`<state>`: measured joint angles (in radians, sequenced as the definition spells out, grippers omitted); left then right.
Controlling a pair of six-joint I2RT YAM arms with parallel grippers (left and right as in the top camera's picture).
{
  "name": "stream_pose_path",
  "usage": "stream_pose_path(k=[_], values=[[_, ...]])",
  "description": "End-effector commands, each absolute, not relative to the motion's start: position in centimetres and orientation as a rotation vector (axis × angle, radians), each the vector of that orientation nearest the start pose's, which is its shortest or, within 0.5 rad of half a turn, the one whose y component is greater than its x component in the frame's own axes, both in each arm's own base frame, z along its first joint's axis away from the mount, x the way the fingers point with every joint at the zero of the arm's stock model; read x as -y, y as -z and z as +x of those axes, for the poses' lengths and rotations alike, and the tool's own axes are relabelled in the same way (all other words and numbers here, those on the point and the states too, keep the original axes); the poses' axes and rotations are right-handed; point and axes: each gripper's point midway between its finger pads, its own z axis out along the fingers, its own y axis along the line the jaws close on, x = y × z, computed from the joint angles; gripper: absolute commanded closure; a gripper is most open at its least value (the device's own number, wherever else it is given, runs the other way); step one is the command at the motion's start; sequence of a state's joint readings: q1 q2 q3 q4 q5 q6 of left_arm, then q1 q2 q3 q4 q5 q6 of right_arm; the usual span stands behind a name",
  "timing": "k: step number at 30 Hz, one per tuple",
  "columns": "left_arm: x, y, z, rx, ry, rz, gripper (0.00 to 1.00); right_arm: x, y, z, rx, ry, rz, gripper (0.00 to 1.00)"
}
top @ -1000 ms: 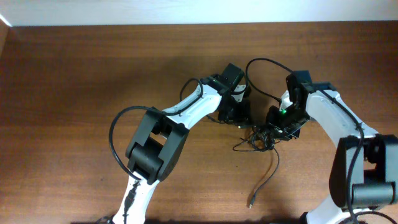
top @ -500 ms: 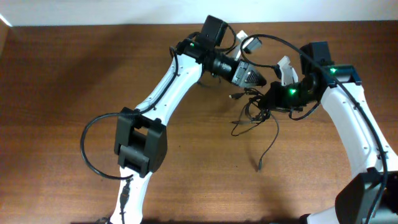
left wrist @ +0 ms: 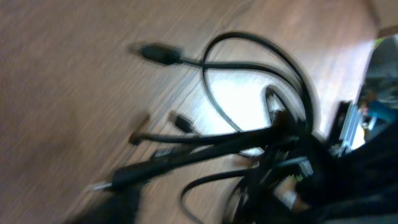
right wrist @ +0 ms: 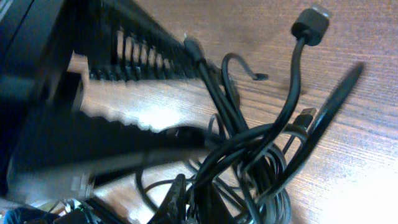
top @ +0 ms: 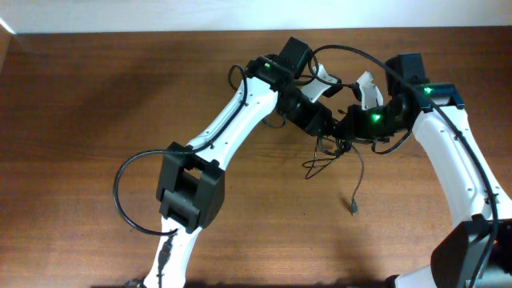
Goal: Untangle cables
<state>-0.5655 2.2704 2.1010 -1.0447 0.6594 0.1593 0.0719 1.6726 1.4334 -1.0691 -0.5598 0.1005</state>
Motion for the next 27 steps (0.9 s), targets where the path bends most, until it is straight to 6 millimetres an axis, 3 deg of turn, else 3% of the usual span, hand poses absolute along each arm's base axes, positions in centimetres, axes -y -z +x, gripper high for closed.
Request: stream_pose_path(k=[1,2,3,5,7,10,11,13,16,20,22,27], values=[[36.1,-13.6,39.4,-2.520,0.973,1.068,1.00,-11.2,-17.0,35.1,-2.813,-0.874,0.051,0.96],[34.2,-12.5,41.2,-2.636,0.824,0.885,1.00,-9.6,-16.8,35.4,-2.820,-0.852,0.189,0.96],[31.8,-11.7,42.9,-2.714,0.698,0.724,1.00,-6.4,-16.6,35.8,-2.811,-0.829,0.414,0.96],[29.3,-11.6,44.3,-2.741,0.673,0.637,1.00,-1.3,-16.3,35.7,-2.773,-0.787,0.630,0.96],[29.0,-11.6,44.5,-2.742,0.672,0.629,1.00,2.2,-15.5,34.8,-2.782,-0.676,0.765,0.96],[29.3,-13.0,44.7,-2.705,0.694,0.639,1.00,4.0,-13.7,33.7,-2.857,-0.502,0.819,0.96],[29.1,-16.3,45.3,-2.606,0.689,0.687,1.00,3.7,-13.7,33.7,-2.861,-0.526,0.788,0.96],[29.0,-20.2,44.9,-2.513,0.693,0.717,1.00,-0.3,-15.6,34.9,-2.794,-0.839,0.445,0.94],[31.5,-23.3,42.2,-2.427,0.998,0.800,1.00,-5.5,-18.4,36.0,-2.687,-1.055,0.149,0.46],[33.5,-25.7,39.6,-2.268,1.260,0.972,1.00,-8.8,-22.0,36.9,-2.612,-1.106,-0.015,0.42],[33.8,-26.2,39.1,-2.244,1.316,0.985,1.00,-8.9,-23.5,37.7,-2.596,-1.119,0.078,0.42],[34.2,-26.8,38.5,-2.212,1.385,1.001,1.00,-8.9,-23.9,38.3,-2.567,-1.123,0.084,0.42]])
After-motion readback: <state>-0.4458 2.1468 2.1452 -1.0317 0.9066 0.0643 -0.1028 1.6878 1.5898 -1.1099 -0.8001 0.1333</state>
